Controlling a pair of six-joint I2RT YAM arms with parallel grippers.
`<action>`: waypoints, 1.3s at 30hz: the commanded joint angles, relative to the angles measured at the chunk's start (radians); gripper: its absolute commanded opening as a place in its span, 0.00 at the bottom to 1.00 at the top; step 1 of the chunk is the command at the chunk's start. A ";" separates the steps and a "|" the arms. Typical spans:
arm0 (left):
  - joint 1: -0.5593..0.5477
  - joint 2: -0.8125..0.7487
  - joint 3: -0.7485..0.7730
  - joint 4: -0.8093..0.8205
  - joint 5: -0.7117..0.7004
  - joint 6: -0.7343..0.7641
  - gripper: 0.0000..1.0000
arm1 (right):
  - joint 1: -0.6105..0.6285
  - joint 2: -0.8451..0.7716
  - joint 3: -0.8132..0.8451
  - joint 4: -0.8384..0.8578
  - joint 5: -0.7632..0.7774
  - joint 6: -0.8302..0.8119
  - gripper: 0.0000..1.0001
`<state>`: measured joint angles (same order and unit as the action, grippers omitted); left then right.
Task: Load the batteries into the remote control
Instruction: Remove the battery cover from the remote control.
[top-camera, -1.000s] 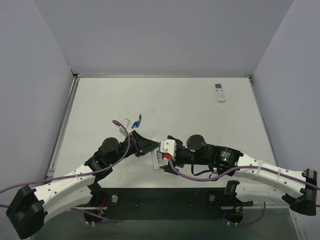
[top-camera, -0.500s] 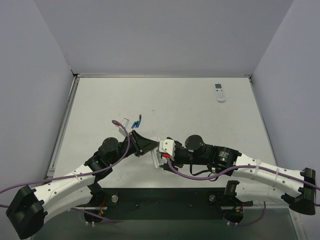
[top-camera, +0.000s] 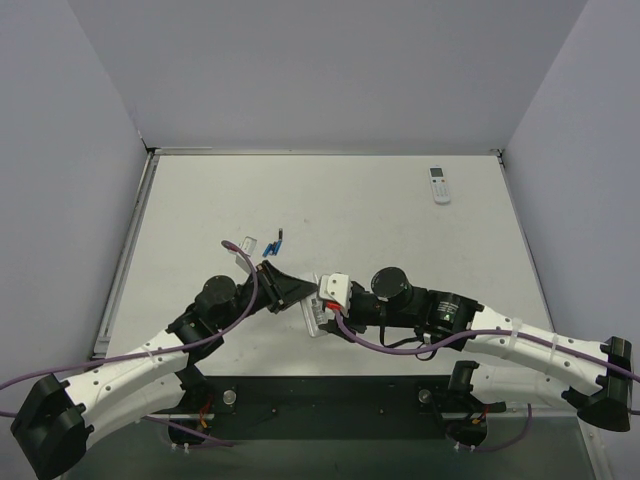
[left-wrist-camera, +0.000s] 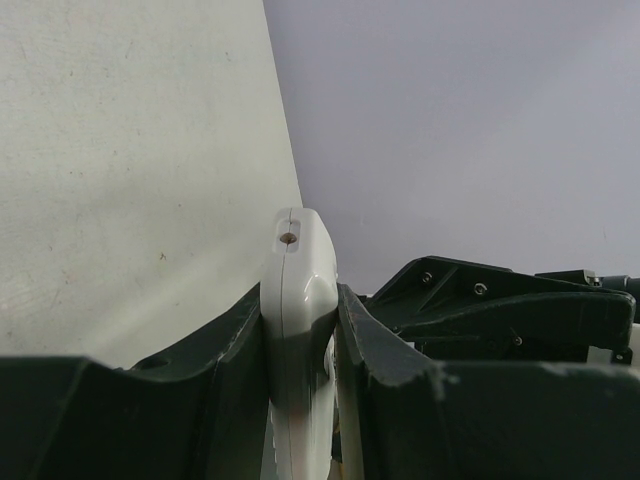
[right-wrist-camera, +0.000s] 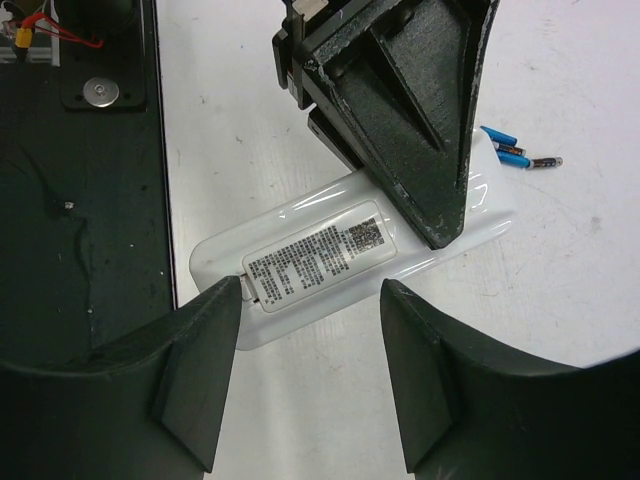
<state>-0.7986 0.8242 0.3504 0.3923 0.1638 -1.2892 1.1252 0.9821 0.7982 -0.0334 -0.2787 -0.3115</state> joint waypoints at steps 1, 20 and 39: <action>-0.008 -0.026 0.048 0.060 0.034 -0.015 0.00 | -0.010 0.013 0.019 0.018 -0.001 -0.006 0.52; -0.007 0.039 0.036 0.196 0.121 -0.139 0.00 | 0.117 0.058 -0.030 0.026 0.259 -0.198 0.47; -0.014 0.107 0.073 0.151 0.249 -0.093 0.00 | 0.150 0.035 -0.083 0.237 0.498 -0.331 0.35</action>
<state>-0.7742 0.9432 0.3450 0.4324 0.1860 -1.3361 1.2991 0.9905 0.7174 0.0528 0.0280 -0.5629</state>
